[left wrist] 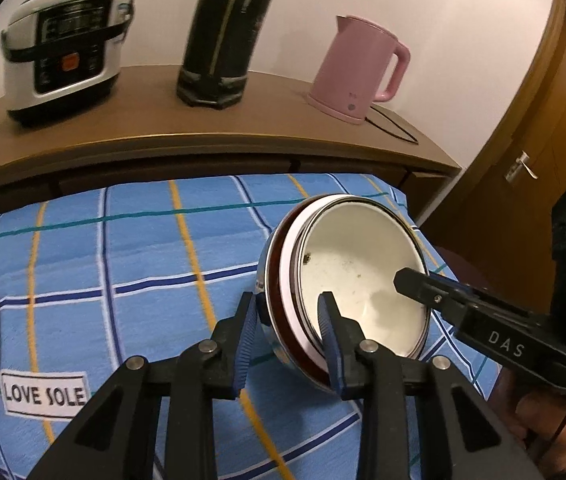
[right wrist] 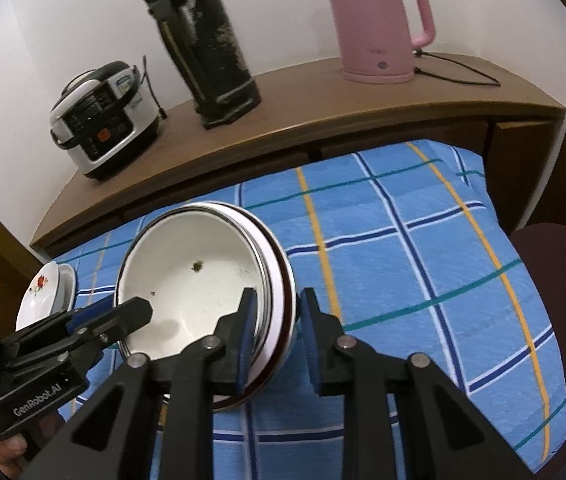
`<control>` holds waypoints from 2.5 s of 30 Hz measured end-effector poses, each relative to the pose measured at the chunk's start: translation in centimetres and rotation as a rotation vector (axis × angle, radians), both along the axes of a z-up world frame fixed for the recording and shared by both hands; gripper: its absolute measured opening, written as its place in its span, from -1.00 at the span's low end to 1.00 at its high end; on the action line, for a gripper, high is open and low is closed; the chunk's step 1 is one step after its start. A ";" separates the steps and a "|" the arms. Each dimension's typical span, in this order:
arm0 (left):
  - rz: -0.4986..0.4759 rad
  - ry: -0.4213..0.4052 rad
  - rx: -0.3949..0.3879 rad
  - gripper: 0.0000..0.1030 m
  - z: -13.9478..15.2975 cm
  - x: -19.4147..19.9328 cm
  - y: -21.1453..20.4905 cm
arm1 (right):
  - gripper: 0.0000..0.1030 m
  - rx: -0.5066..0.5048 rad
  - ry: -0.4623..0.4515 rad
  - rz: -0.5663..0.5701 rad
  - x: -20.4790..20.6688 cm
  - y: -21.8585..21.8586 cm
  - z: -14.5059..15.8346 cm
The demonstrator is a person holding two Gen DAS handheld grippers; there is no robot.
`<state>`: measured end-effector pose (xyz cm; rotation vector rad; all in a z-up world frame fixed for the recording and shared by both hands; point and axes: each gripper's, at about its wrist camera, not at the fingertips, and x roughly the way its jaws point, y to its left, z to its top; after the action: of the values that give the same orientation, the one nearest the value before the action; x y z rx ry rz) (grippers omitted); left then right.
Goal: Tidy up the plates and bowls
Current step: 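Lift the bowl stack with the left gripper toward the red-rose plates, then lower the bowl stack onto the red-rose plate stack with the left gripper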
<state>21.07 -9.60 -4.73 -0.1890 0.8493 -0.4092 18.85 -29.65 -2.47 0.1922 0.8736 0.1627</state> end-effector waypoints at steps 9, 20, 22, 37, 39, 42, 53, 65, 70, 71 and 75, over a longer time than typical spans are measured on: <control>0.058 -0.013 -0.015 -0.34 0.4 -1.2 3.4 | -0.57 -0.008 -0.024 0.057 -0.1 3.7 1.2; 0.129 -0.031 -0.010 -0.34 1.2 -2.8 7.3 | -0.57 -0.006 -0.034 0.127 0.0 7.9 1.7; 0.139 -0.032 -0.010 -0.34 1.3 -3.0 7.8 | -0.57 -0.008 -0.036 0.136 0.0 8.5 1.8; 0.222 -0.055 -0.002 -0.34 2.1 -5.3 12.5 | -0.57 -0.026 -0.059 0.227 -0.1 14.0 3.1; 0.235 -0.055 -0.001 -0.34 2.2 -5.6 13.1 | -0.57 -0.029 -0.061 0.241 -0.1 14.8 3.3; 0.252 -0.059 -0.001 -0.34 2.3 -6.0 14.0 | -0.57 -0.032 -0.062 0.259 -0.2 15.8 3.5; 0.320 -0.070 0.009 -0.34 2.8 -7.2 17.3 | -0.57 -0.038 -0.065 0.334 0.0 19.7 4.1; 0.380 -0.079 0.023 -0.34 3.2 -8.2 20.2 | -0.57 -0.049 -0.071 0.399 -0.2 23.0 4.4; 0.396 -0.085 0.024 -0.34 3.4 -8.8 21.1 | -0.57 -0.054 -0.076 0.415 -0.4 24.0 4.7; 0.399 -0.087 0.024 -0.34 3.5 -8.9 21.2 | -0.57 -0.054 -0.077 0.417 -0.5 24.2 4.7; 0.408 -0.093 0.025 -0.34 3.7 -9.2 21.7 | -0.57 -0.057 -0.081 0.427 -0.6 24.8 4.9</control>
<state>11.91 12.12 -1.05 -0.3106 0.7027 -0.0244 18.25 -4.82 2.44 -0.0566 0.8282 0.5391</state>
